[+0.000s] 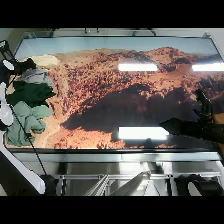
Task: Fold the shirts.
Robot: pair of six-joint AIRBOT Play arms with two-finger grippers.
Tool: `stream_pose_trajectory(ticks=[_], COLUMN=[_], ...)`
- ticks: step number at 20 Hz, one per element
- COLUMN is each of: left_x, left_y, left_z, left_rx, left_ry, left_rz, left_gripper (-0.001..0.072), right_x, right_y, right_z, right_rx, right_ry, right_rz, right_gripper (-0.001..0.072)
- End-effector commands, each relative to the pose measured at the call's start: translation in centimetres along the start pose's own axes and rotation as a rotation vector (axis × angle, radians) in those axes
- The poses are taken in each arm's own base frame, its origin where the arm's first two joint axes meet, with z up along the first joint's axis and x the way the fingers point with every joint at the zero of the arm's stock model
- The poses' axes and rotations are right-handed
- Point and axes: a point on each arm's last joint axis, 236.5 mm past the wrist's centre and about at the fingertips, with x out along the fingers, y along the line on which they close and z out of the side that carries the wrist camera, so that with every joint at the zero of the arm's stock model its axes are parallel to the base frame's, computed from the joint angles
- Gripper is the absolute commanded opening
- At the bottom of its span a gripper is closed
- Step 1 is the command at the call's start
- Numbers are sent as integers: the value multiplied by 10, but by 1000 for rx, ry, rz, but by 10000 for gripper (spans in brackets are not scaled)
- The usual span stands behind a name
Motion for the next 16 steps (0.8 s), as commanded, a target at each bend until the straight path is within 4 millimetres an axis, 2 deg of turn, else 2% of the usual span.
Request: stream_pose_trajectory(ticks=[1, 2, 3, 4, 5, 6, 7, 8, 9, 10, 12, 13, 15, 16], left_x=[7, 9, 12, 15, 19, 21, 22, 21, 16, 6, -34, -62, -142, -194], left_y=[-3, -2, -1, 1, 2, 3, 2, 3, 0, -8, -41, -70, -157, -208], left_z=[30, 28, 24, 18, 10, 3, -4, -9, -9, 1, 47, 72, 122, 144], left_rx=[-49, -49, -50, -52, -53, -55, -54, -57, -57, -50, -3, 32, 81, 103], left_ry=[-168, -167, -160, -145, -126, -103, -72, -43, -25, -31, -106, -148, -249, -314], left_rz=[-5, -3, -2, 0, 0, 0, -4, -7, -14, -23, -64, -115, -329, -470], left_gripper=[693, 691, 648, 485, 421, 403, 235, 22, 29, 29, 29, 29, 29, 29], right_x=[0, 0, 0, 0, 0, 0, 0, 0, 0, 0, 0, 0, 0, 0], right_y=[1, 1, 1, 1, 1, 1, 1, 1, 1, 1, 1, 1, 0, -1], right_z=[-3, -4, -5, -5, -5, -5, -5, -5, -5, -5, -5, -4, 1, 2], right_rx=[-2, -2, -2, -2, -2, -2, -2, -2, -2, -3, -3, -3, -4, -5], right_ry=[14, 18, 20, 20, 20, 20, 20, 20, 20, 20, 20, 18, -3, -11], right_rz=[3, 4, 4, 4, 4, 4, 4, 4, 4, 4, 4, 4, -1, -5], right_gripper=[30, 30, 30, 30, 30, 30, 30, 30, 30, 30, 30, 30, 30, 30])
